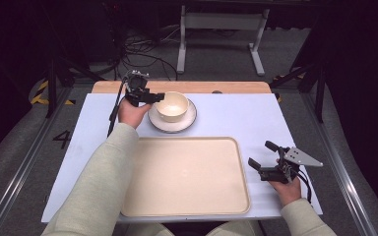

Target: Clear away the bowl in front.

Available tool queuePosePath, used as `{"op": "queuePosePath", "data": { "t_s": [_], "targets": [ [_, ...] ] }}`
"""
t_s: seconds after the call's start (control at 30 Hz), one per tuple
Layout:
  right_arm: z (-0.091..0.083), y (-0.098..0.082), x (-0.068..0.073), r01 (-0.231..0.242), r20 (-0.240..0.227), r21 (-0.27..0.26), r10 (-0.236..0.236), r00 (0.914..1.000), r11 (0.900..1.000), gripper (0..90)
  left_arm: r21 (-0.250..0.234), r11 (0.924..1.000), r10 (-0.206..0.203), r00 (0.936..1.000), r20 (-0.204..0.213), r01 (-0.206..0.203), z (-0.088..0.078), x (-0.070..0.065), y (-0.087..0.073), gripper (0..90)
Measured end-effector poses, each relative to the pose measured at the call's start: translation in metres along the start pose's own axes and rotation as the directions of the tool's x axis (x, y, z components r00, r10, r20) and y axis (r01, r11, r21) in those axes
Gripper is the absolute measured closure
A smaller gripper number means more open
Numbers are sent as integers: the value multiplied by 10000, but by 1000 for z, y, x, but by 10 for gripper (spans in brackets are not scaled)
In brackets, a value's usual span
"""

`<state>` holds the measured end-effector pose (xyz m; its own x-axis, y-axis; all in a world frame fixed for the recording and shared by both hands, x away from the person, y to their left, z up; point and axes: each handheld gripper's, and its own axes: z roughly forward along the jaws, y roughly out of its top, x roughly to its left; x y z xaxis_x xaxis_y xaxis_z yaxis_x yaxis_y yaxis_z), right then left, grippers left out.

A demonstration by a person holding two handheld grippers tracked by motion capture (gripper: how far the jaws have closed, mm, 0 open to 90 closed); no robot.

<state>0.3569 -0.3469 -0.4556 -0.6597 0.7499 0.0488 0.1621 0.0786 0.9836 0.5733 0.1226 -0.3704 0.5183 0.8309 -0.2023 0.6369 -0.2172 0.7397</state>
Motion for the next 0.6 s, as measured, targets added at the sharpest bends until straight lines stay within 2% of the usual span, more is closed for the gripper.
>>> {"op": "queuePosePath", "data": {
  "t_s": [0.07, 0.33, 0.37, 0.53, 0.57, 0.6],
  "targets": [
    [0, 0, 0, 30, 8, -14, -30, 10000, 10000, 1, 213, 9998, 29, 9999, -140, -26, 5, 0, 0, 322],
    [-1, 0, 0, 40, 23, -59, -40, 10000, 10000, 2, 1027, 9934, -461, 9976, -508, 512, 23, 3, -4, 396],
    [-1, 0, 0, 53, 29, -65, -53, 10000, 10000, 2, 1062, 9918, -655, 9964, -547, 711, 24, 3, -5, 400],
    [-1, 0, 0, 63, 44, -68, -63, 10000, 10000, 4, 1626, 9820, -864, 9940, -666, 963, 32, 6, -7, 474],
    [-1, 0, 0, 63, 44, -68, -63, 10000, 10000, 4, 1626, 9820, -864, 9940, -666, 963, 32, 6, -7, 482],
    [-1, 0, 1, 49, 45, -77, -48, 10000, 10000, 4, 1935, 9753, -942, 9931, -703, 1062, 36, 6, -6, 490]
  ]
}}
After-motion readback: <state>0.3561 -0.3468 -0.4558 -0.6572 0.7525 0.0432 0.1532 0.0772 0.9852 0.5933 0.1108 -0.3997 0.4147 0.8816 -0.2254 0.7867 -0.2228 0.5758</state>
